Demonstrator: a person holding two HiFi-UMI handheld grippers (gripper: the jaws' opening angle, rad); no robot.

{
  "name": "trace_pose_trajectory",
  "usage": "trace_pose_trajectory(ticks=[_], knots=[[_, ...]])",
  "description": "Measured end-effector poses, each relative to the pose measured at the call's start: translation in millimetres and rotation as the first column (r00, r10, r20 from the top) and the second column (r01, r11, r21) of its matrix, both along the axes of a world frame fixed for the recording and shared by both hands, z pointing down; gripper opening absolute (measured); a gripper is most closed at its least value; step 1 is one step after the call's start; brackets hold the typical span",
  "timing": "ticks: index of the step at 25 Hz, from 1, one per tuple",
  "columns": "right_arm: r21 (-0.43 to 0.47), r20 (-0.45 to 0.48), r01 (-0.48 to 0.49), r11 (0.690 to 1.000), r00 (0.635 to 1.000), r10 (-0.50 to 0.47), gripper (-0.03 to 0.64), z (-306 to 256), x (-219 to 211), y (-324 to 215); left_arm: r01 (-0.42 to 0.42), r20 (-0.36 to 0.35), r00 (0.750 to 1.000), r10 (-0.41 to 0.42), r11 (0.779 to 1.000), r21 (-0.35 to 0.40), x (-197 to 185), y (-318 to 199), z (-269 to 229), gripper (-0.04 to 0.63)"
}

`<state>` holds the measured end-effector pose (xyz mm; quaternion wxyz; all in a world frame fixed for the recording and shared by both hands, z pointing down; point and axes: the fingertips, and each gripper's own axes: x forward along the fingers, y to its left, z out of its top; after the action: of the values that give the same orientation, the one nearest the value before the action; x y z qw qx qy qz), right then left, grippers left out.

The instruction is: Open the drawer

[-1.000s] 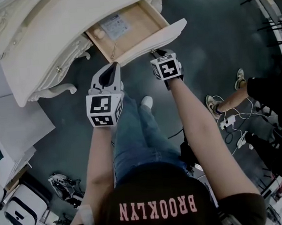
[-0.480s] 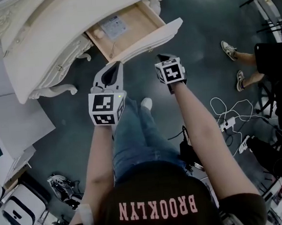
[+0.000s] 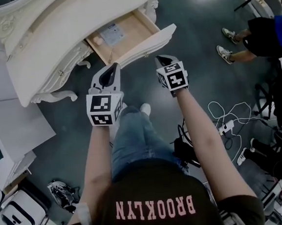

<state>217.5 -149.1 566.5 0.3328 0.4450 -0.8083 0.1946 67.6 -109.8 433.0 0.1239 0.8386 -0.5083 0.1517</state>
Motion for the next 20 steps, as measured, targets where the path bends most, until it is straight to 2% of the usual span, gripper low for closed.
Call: trace_pose_trajectory(ticks=[9, 20], knots=[[0.140, 0.053, -0.010, 0.990, 0.999, 0.003, -0.005, -80, -2, 15, 0.002, -0.013, 1.000, -0.001, 0.998, 0.063, -6, 2, -34, 0.005], [0.363, 0.061, 0.032, 0.931, 0.996, -0.058, -0.005, -190, -38, 29, -0.002, -0.027, 1.000, 0.007, 0.985, 0.173, -29, -1, -94, 0.005]])
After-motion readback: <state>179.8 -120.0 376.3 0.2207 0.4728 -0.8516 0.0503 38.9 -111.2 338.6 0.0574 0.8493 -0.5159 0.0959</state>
